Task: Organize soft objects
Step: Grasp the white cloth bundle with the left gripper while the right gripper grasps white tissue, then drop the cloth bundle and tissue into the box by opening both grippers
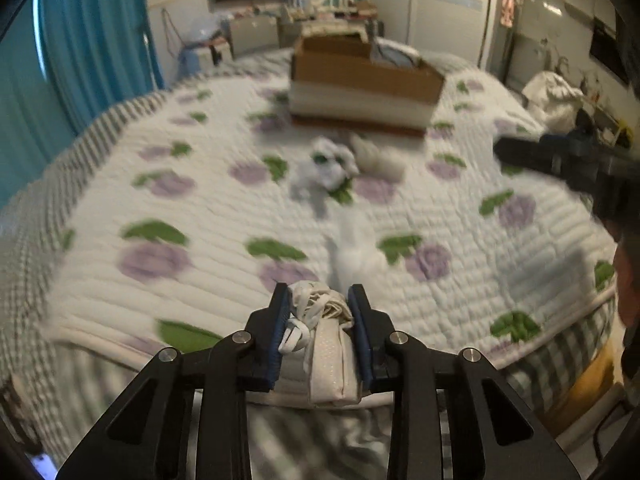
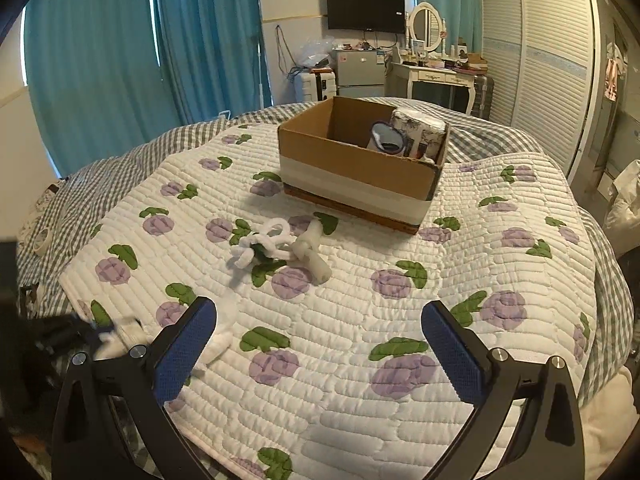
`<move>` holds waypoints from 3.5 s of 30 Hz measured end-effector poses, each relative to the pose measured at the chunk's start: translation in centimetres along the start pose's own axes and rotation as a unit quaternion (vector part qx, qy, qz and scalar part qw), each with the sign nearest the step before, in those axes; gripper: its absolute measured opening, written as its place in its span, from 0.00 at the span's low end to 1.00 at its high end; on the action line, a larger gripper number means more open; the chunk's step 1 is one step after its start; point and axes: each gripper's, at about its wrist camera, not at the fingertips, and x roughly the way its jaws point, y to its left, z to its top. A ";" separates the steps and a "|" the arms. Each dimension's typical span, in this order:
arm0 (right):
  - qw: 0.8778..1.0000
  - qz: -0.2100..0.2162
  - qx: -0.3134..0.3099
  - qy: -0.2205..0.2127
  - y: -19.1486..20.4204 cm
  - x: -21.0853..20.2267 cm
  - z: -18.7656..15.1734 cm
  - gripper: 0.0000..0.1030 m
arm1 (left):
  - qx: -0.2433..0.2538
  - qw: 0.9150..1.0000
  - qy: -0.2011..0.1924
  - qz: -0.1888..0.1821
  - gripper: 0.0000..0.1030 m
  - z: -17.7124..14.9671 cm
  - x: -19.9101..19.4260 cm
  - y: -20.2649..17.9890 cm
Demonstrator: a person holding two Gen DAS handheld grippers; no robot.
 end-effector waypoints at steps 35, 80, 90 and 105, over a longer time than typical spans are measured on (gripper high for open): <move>0.995 0.064 -0.032 0.073 5.8 7.8 -0.5 0.35 | -0.045 0.998 -0.032 -0.001 0.28 3.5 1.0 5.7; 0.996 0.074 0.027 -0.037 -12.3 18.2 25.9 0.42 | 0.055 0.995 -0.084 -0.006 0.54 29.1 18.2 -2.1; 0.997 0.037 0.040 -0.062 -12.4 13.7 25.7 0.60 | 0.021 0.993 -0.117 -0.006 0.71 28.9 12.9 -1.4; 0.991 -0.020 -0.025 -0.127 -6.5 -8.0 22.8 0.91 | 0.013 0.971 -0.239 0.027 0.82 24.2 -8.3 -0.1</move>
